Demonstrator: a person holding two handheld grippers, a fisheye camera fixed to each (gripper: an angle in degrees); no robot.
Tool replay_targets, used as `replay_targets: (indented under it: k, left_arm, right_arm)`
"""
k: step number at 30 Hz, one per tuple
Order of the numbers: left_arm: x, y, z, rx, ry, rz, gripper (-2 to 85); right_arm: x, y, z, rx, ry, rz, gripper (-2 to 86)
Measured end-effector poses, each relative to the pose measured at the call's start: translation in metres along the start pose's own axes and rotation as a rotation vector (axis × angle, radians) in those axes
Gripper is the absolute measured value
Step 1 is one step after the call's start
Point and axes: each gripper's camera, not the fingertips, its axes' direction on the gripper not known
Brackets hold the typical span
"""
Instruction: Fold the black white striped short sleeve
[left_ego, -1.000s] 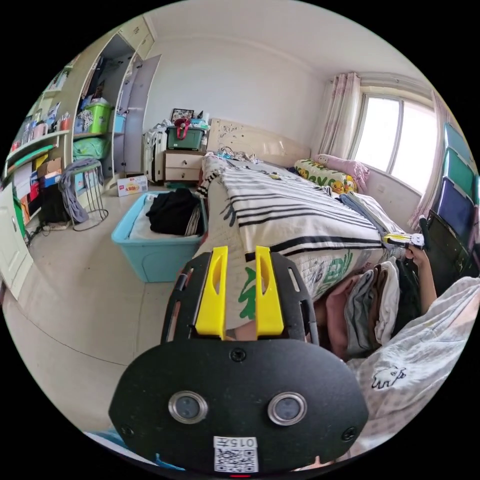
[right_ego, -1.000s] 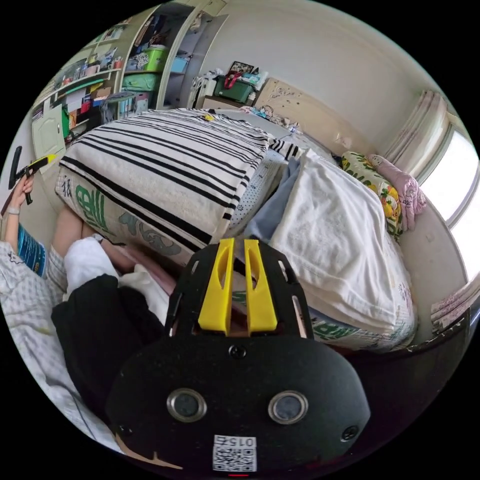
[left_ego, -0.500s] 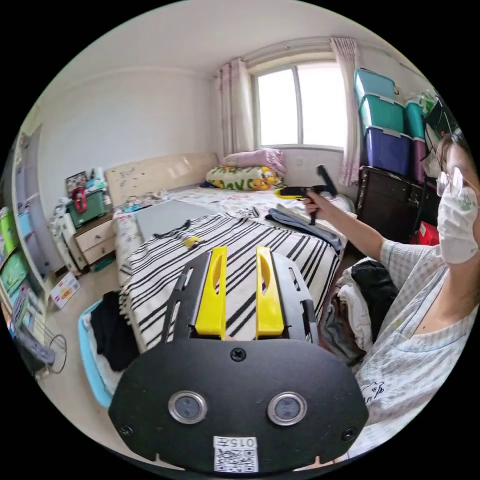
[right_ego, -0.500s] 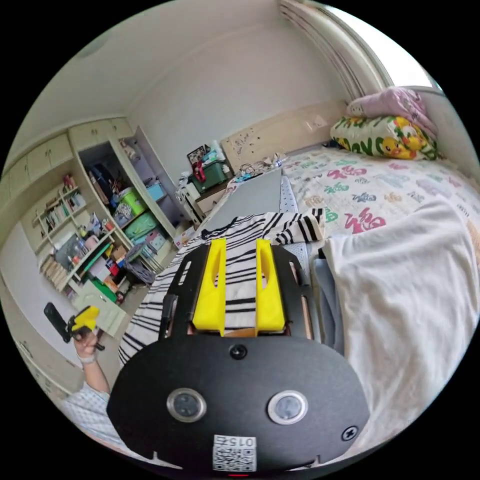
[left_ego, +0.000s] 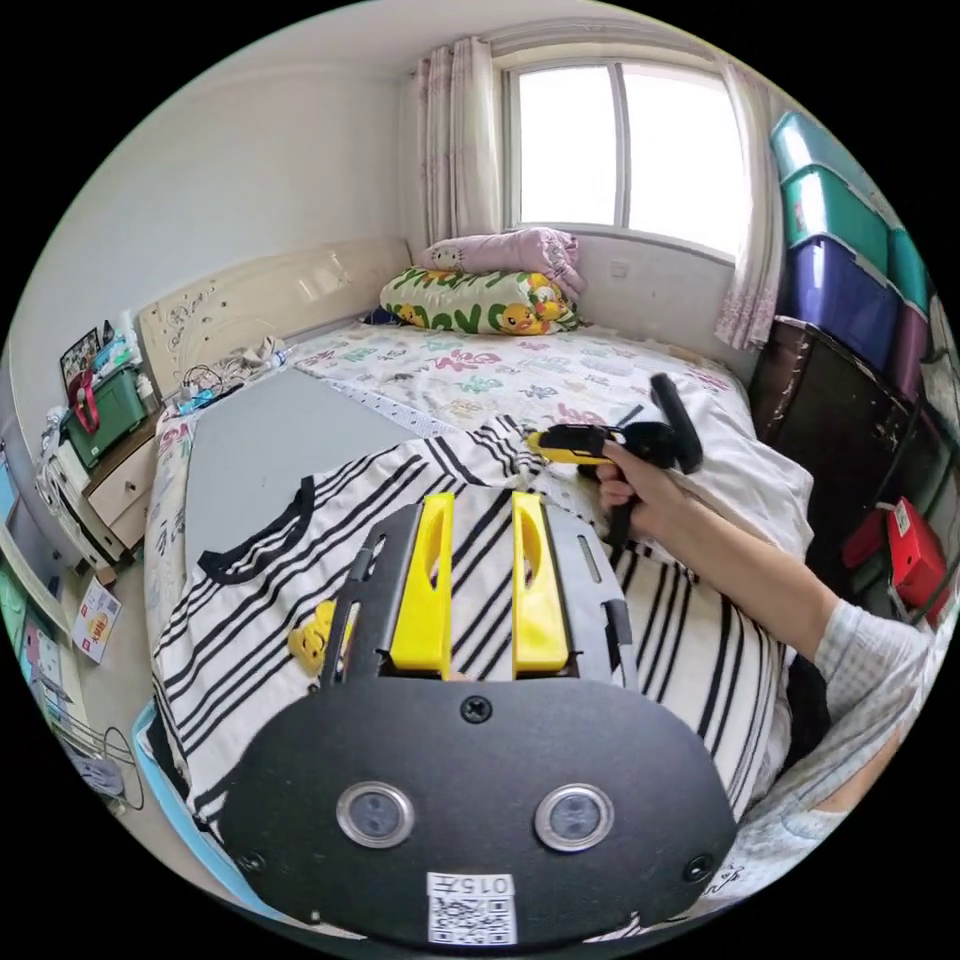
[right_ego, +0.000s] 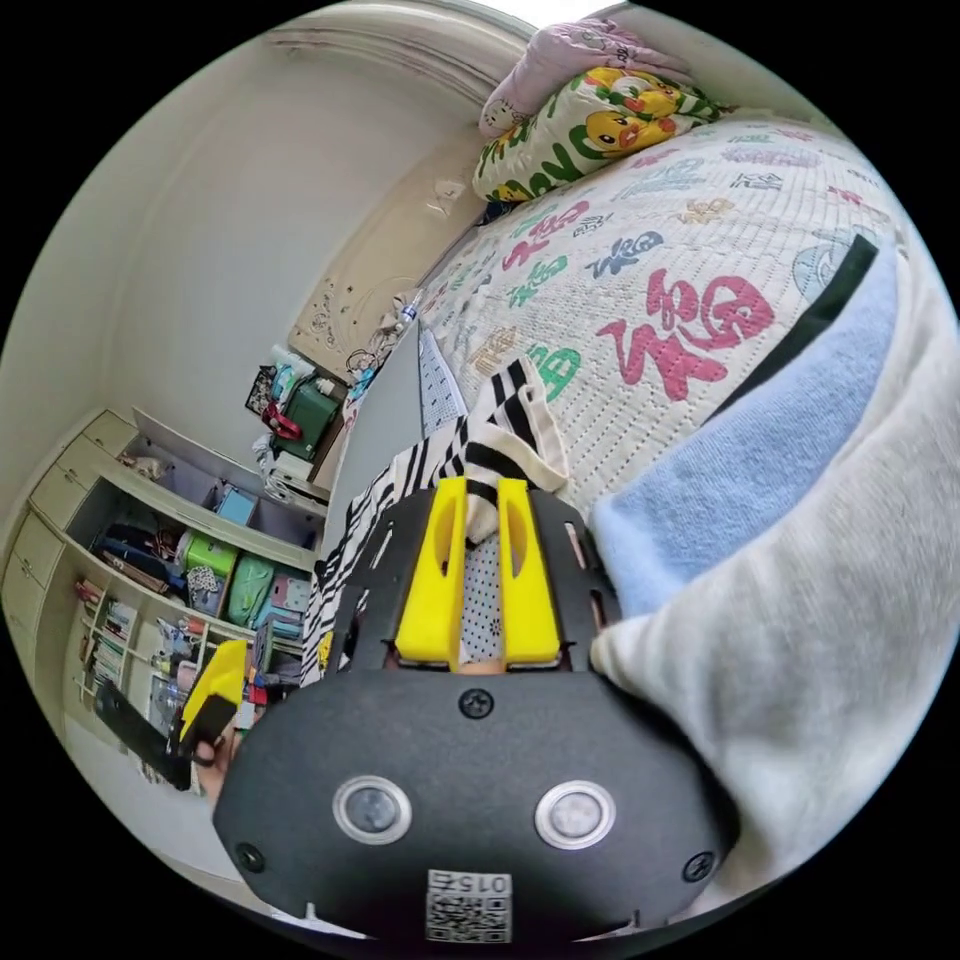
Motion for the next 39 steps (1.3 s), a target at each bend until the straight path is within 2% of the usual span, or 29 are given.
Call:
replay_targets:
  k: [3, 7, 13, 22, 29, 32, 35, 39]
  left_arm:
    - [-0.032, -0.056, 0.074, -0.012, -0.007, -0.049, 9.2]
    - [-0.056, -0.12, 0.18, -0.05, 0.124, -0.143, 9.3]
    - [-0.036, -0.194, 0.296, -0.184, 0.206, -0.105, 11.4]
    - [0.006, -0.227, 0.379, -0.398, 0.034, 0.062, 10.5]
    - [-0.011, -0.216, 0.353, -0.336, 0.131, -0.056, 1.3]
    - [-0.014, -0.209, 0.315, -0.214, 0.163, -0.105, 0.3]
    - [-0.02, -0.2, 0.253, -0.076, 0.188, -0.167, -0.1]
    - [-0.034, -0.166, 0.124, 0.09, 0.113, -0.198, -0.1]
  right_arm:
    - [0.0, -0.008, -0.005, -0.006, -0.026, 0.0, 1.1]
    - [-0.006, -0.018, -0.013, 0.009, -0.033, -0.013, 0.4]
    - [-0.013, -0.024, -0.026, 0.04, -0.031, -0.029, 0.2]
    - [-0.022, -0.028, -0.042, 0.058, -0.026, -0.041, 0.1]
    - [-0.026, -0.024, -0.053, 0.061, -0.03, -0.05, 0.1]
    - [-0.029, -0.018, -0.062, 0.088, -0.05, -0.072, 0.0]
    - [-0.041, -0.007, -0.078, 0.149, -0.065, -0.155, -0.2]
    - [-0.081, 0.016, -0.097, 0.176, -0.086, -0.455, -0.6]
